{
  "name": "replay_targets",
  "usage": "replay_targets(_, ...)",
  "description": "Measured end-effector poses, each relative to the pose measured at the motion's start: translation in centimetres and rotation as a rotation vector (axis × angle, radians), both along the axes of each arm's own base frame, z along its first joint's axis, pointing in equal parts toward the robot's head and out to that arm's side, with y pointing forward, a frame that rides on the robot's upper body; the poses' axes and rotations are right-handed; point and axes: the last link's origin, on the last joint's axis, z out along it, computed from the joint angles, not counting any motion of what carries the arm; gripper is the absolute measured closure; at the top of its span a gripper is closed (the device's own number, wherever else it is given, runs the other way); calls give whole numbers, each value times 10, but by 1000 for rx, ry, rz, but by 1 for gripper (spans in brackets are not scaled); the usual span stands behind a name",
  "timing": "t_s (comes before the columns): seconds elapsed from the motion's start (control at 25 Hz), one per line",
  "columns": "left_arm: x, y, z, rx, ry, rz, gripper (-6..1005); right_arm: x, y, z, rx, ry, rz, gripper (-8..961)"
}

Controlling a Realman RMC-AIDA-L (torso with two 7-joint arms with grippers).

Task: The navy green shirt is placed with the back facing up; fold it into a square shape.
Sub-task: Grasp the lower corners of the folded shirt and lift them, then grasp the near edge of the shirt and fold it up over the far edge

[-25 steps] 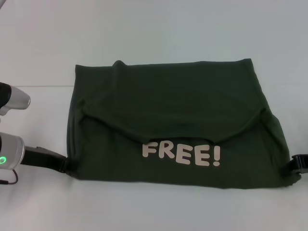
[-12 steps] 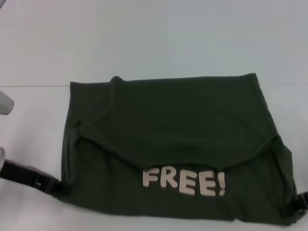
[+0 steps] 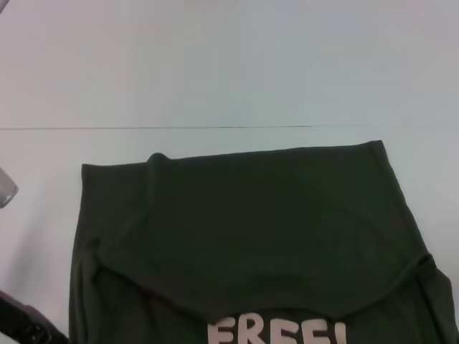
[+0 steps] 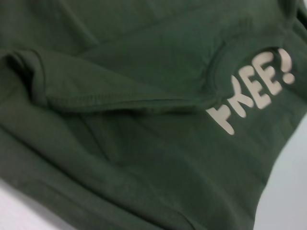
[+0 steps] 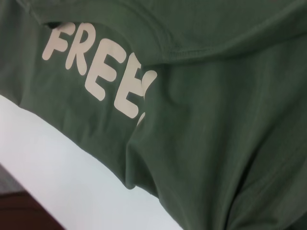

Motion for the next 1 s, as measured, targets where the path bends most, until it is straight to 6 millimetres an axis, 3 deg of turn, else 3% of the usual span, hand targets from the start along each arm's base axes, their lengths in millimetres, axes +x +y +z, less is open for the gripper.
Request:
replay_targets(0.6, 4, -24, 7, -194, 8, -4, 956, 0, -19, 0, -136, 11, 47, 922)
replay_targets(1.0, 5, -12, 21, -55, -67, -31, 954, 1, -6, 18, 53, 120, 34, 919)
